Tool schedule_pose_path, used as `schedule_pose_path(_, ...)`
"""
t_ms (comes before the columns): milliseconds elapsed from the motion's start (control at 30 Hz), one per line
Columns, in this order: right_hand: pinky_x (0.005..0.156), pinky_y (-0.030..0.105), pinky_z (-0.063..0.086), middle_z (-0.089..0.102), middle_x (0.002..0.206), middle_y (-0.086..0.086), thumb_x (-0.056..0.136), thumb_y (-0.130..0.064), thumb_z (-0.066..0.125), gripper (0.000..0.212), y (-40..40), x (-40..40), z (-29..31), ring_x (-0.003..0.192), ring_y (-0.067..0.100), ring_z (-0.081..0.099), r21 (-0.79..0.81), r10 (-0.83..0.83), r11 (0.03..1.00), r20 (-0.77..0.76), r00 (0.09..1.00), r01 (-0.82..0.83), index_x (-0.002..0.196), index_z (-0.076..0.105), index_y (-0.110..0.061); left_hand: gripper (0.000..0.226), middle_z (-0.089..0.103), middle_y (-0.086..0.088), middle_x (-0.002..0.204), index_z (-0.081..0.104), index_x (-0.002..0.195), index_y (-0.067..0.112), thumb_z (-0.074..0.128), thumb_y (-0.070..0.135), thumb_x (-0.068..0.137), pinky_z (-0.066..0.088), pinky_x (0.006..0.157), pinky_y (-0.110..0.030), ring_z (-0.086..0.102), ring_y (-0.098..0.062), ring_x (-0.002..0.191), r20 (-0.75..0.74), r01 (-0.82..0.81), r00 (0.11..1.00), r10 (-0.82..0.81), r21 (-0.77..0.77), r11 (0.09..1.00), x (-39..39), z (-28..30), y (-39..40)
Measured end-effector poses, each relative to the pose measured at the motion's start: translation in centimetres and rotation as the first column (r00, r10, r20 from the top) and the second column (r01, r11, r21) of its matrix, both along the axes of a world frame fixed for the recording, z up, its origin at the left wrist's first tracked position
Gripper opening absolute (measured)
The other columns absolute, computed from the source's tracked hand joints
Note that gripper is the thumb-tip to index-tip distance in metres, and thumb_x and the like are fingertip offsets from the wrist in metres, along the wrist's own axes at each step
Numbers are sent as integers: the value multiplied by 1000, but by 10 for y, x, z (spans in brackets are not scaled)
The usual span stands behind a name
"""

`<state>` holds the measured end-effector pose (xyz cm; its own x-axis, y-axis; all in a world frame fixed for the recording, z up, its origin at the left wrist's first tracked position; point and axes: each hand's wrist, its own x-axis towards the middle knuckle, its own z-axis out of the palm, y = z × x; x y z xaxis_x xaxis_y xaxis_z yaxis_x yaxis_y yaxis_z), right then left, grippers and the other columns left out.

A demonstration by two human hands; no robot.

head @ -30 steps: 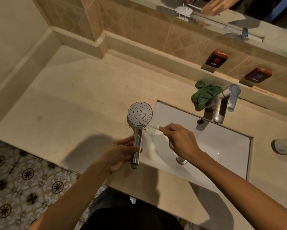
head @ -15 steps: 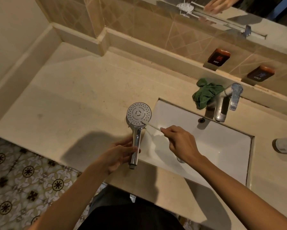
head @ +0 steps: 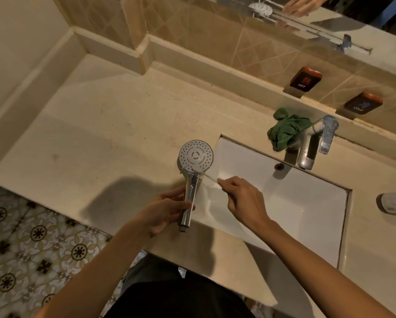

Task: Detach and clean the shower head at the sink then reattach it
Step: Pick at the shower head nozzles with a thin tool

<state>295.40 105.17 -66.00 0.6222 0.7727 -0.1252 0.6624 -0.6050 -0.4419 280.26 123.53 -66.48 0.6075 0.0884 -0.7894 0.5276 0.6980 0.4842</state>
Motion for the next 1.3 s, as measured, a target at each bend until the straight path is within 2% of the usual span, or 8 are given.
schedule_pose_path(300, 65, 39, 58, 76, 110, 4, 96, -1, 60, 41, 1, 5, -1, 94, 30, 69, 13, 33, 999, -23, 999, -32, 130, 72, -20, 51, 78, -12, 105, 70, 118, 28, 72, -6, 79, 64, 77, -36, 76, -23, 88, -30, 43, 999, -43, 19, 999, -4, -1, 4)
schedule_pose_path(433, 68, 35, 55, 75, 111, 3, 97, -6, 59, 38, 4, 31, -4, 98, 30, 68, 30, -194, 981, 11, 981, 193, 129, 73, -22, 51, 79, -10, 102, 69, 118, 28, 70, -8, 82, 63, 73, -33, 76, -22, 86, -29, 62, 998, -61, 40, 997, -4, -2, 4)
schedule_pose_path(567, 68, 37, 58, 76, 113, 4, 97, -4, 58, 41, 2, 6, -2, 97, 28, 69, -8, 84, 996, -35, 996, -85, 131, 72, -22, 46, 79, -10, 101, 72, 112, 29, 69, -8, 84, 64, 72, -33, 75, -23, 87, -52, 57, 997, -54, 45, 997, -2, 1, 4)
schedule_pose_path(700, 68, 31, 52, 75, 111, 3, 97, -6, 60, 39, 3, 31, -7, 97, 28, 67, 4, -179, 984, 15, 984, 179, 130, 72, -22, 48, 77, -10, 103, 69, 117, 26, 67, -10, 85, 63, 76, -35, 72, -23, 88, -47, 59, 997, -57, 57, 997, -1, 2, 3)
schedule_pose_path(833, 66, 35, 55, 76, 111, 3, 95, -1, 58, 43, 4, 4, -4, 96, 28, 67, -24, 83, 996, -18, 996, -84, 131, 71, -22, 48, 79, -8, 101, 70, 115, 27, 68, -10, 84, 64, 73, -34, 75, -20, 84, -61, 71, 996, -66, 75, 995, 0, 1, 2)
schedule_pose_path(967, 70, 37, 56, 75, 113, 2, 97, -5, 57, 42, 5, 30, -7, 100, 30, 65, -12, -175, 984, 12, 984, 176, 132, 71, -24, 48, 79, -8, 106, 71, 116, 26, 69, -10, 84, 64, 76, -34, 75, -21, 86, -58, 72, 996, -68, 79, 994, 1, -2, 3)
schedule_pose_path(1133, 65, 33, 51, 75, 113, 4, 94, 0, 58, 45, 3, 9, -5, 98, 30, 66, -33, 41, 999, 3, 999, -41, 132, 71, -21, 49, 79, -8, 107, 71, 114, 27, 69, -11, 83, 64, 77, -35, 76, -21, 87, -68, 68, 996, -63, 82, 994, 4, -4, 2)
schedule_pose_path(1300, 69, 34, 50, 75, 112, 4, 97, -5, 59, 39, 4, 35, -3, 99, 31, 66, 4, -179, 984, 29, 983, 179, 130, 72, -21, 51, 81, -5, 95, 69, 113, 28, 72, -11, 80, 63, 68, -30, 77, -17, 80, -77, 68, 995, -61, 103, 992, 4, -6, 0)
